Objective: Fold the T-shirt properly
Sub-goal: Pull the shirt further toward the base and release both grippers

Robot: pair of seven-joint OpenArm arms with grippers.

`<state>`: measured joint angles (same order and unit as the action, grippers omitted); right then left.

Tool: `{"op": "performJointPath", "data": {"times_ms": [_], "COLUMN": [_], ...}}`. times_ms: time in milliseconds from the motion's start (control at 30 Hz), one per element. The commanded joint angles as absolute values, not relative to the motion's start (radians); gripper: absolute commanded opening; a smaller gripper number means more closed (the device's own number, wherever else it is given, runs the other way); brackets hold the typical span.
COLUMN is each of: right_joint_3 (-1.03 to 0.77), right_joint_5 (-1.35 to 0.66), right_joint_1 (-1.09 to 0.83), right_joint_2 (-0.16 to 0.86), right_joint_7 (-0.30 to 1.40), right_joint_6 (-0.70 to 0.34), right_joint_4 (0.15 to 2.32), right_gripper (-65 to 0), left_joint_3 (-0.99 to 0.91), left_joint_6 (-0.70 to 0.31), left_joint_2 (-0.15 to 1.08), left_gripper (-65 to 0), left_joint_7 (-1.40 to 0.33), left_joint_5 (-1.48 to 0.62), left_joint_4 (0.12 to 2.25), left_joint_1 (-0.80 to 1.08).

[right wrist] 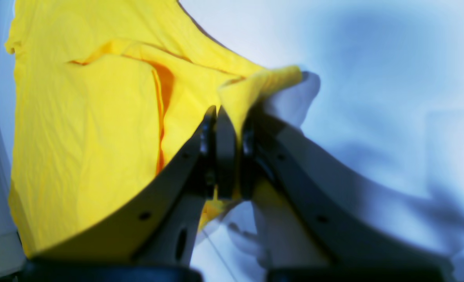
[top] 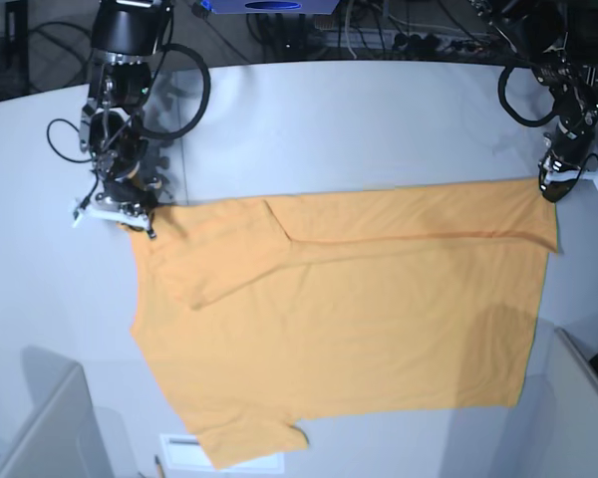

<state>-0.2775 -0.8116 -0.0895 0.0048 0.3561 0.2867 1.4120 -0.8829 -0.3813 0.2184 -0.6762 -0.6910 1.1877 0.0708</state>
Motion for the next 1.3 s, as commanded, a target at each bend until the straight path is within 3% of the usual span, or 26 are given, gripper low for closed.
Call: {"op": "performJointPath", "data": {"times_ms": [0, 733, 1100, 1267], "right_joint_3": [-0.28, -0.282, -0.352, -0.352], "right_joint_5": [-0.808, -0.808, -0.811, -0.918], "right_joint_1": [-0.101, -0.455, -0.578, -0.61], "right_joint_2": [0.007, 0.036, 0.03, 0.033], "right_joint_7": [0.375, 0.375, 0.375, 0.375], "right_joint_6": [0.3, 0.3, 0.297, 0.297], "right_joint_4": [1.429, 1.758, 1.825, 1.824], "right_gripper": [-65.0, -65.0, -65.0, -65.0], "left_joint_3": [-0.889, -0.888, -0.881, -0.888], "left_joint_6": [-0.378, -0.384, -0.386, -0.386], "left_joint_2": [0.232, 0.197, 0.157, 0.153], "left_gripper": [-65.0, -65.0, -65.0, -65.0], "left_joint_7": [-0.677, -0.68, -0.68, -0.68], "left_joint_5": [-0.691, -0.697, -0.697, -0.697], "left_joint_4": [1.224, 1.583, 1.63, 1.641], "left_joint_1": [0.079, 0.458, 0.556, 0.576]}}
